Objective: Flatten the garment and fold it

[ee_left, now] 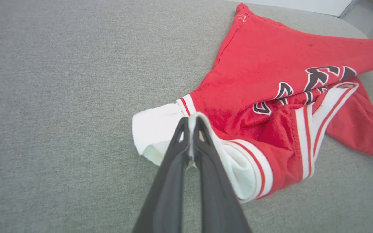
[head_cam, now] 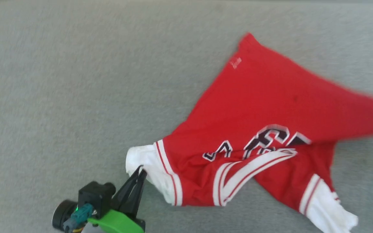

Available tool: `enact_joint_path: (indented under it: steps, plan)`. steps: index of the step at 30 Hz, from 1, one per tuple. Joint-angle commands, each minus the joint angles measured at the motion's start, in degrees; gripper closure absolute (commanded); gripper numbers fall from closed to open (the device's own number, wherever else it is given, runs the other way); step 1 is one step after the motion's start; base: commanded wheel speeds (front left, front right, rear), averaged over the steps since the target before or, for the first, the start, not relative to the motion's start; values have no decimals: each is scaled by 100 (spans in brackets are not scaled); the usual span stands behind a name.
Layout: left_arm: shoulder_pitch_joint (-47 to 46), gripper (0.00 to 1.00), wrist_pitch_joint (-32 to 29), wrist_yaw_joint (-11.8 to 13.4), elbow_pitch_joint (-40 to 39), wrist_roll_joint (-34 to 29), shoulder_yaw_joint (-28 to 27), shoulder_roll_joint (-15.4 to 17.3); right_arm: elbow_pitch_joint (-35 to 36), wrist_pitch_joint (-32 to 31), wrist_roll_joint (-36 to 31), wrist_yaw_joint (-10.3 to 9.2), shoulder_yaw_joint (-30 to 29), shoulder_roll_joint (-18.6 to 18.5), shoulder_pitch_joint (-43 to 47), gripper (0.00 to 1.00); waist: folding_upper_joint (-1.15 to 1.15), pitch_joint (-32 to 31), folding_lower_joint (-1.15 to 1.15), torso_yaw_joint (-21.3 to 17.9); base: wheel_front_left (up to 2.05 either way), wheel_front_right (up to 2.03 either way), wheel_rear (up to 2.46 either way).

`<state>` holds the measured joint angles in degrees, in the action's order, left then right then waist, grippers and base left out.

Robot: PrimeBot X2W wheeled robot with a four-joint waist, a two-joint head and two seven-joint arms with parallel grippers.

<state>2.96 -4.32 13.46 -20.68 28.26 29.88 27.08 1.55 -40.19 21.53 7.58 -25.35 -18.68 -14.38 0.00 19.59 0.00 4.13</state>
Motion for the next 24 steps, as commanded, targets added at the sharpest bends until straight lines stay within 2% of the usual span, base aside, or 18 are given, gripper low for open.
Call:
enact_joint_path:
  steps: [1,6,8,14,15,16,19,24]
  plan:
    - [85,100,66,56,48,74,-39,40,125,96,52,-9,-160,217,398,100,0,-442,0,-459,0,0,0]
    - [215,100,181,61,225,134,-62,42,624,193,65,-9,-630,1154,1905,100,0,-540,0,-569,0,0,0]
    - [248,100,218,48,298,160,-65,44,747,164,66,-9,-664,1382,2444,100,0,-583,0,-585,0,0,0]
    - [308,100,329,75,432,210,-109,20,607,353,302,-9,-508,1567,3189,100,0,-674,0,-624,0,0,0]
    - [299,100,333,70,454,212,-104,17,599,432,319,-9,-481,1572,3157,96,0,-685,0,-623,0,0,0]
    - [286,100,338,64,469,215,-99,10,624,525,348,-9,-432,1574,3087,0,0,-694,0,-620,0,0,0]
    - [239,100,354,44,491,219,-79,-16,852,628,342,-9,-241,1532,2801,0,0,-675,0,-595,0,0,0]
    - [57,100,378,-20,495,169,-3,-79,1364,594,425,-9,161,871,1806,0,0,-480,0,-445,0,0,0]
